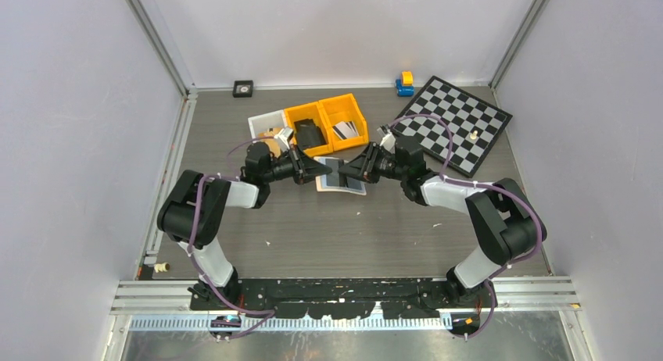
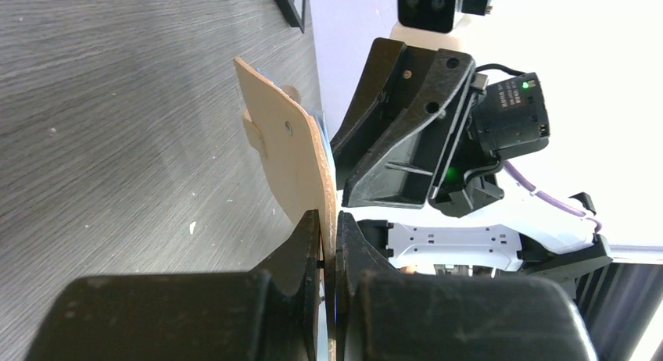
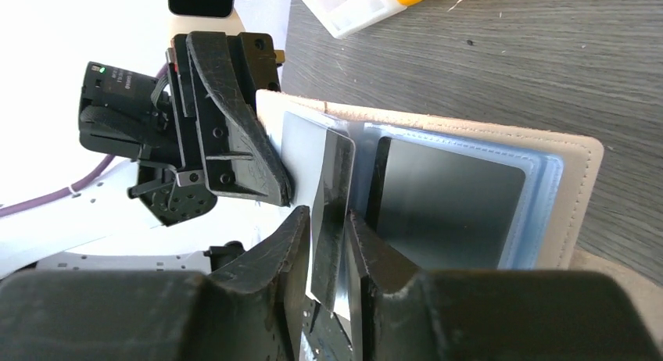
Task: Take the credit cards out of the card holder
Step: Remove the credit card from the card holder.
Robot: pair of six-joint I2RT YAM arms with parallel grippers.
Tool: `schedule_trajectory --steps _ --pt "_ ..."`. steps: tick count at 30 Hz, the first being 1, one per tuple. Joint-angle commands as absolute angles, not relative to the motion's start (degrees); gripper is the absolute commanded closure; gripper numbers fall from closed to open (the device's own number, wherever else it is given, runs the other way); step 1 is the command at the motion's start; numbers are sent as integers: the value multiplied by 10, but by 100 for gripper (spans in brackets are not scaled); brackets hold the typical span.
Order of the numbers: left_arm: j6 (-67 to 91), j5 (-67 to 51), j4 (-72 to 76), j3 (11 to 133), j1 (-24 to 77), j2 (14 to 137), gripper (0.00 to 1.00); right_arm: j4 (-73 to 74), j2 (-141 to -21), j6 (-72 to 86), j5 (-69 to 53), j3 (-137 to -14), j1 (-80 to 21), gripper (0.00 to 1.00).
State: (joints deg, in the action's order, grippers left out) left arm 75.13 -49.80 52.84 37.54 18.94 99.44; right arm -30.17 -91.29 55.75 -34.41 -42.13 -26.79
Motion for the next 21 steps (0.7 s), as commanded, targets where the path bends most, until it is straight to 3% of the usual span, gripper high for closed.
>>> schedule_trajectory --steps 1,7,13,21 --pt "778 -516 609 374 191 997 100 -413 -914 606 -387 -405 -273 75" --pt "811 -514 672 363 184 1007 98 -534 -932 668 -410 -386 -262 99" --pt "850 -500 758 338 164 1012 90 -534 -909 669 -383 -357 -227 100" --pt "864 -494 780 324 146 1019 90 -497 -890 650 -353 -341 -199 99"
